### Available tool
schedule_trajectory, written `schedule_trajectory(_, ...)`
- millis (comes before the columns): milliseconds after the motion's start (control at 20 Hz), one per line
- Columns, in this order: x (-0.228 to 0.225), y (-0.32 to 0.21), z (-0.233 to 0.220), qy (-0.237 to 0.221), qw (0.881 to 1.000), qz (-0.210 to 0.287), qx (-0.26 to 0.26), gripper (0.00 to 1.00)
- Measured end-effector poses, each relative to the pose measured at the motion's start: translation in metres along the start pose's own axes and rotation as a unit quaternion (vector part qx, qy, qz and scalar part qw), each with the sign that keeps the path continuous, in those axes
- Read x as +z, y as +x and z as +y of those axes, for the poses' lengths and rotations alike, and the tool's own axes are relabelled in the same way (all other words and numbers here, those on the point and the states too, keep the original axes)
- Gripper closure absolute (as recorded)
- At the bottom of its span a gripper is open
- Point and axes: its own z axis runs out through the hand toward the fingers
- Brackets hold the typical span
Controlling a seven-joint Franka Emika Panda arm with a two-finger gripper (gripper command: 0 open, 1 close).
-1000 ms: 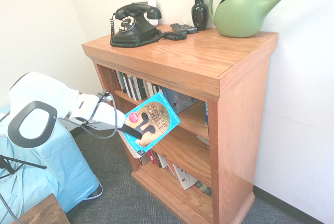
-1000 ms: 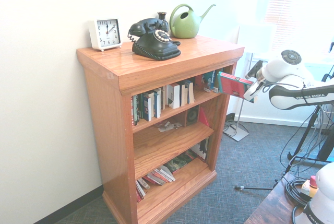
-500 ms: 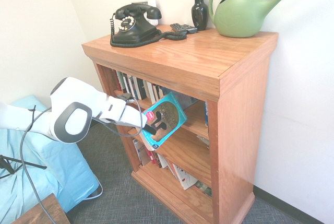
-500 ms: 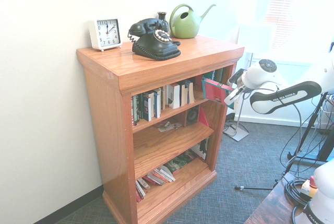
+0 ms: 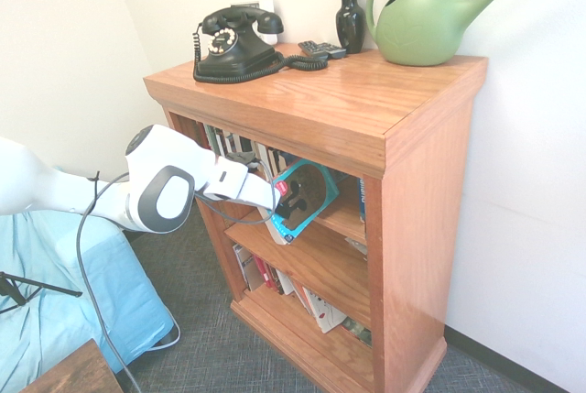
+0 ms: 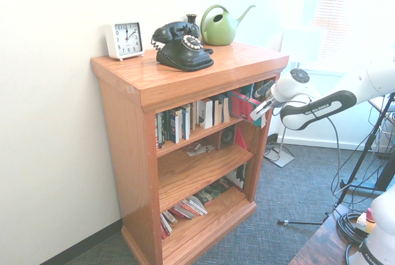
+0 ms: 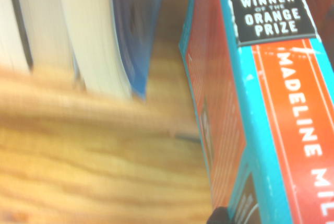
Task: Organize the shelf
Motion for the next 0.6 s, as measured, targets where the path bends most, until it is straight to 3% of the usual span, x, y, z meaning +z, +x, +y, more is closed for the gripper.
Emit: schedule_trajectory(600,0.038,0.018,-0.045,0.013,1.0,-0.009,0.01,1.0)
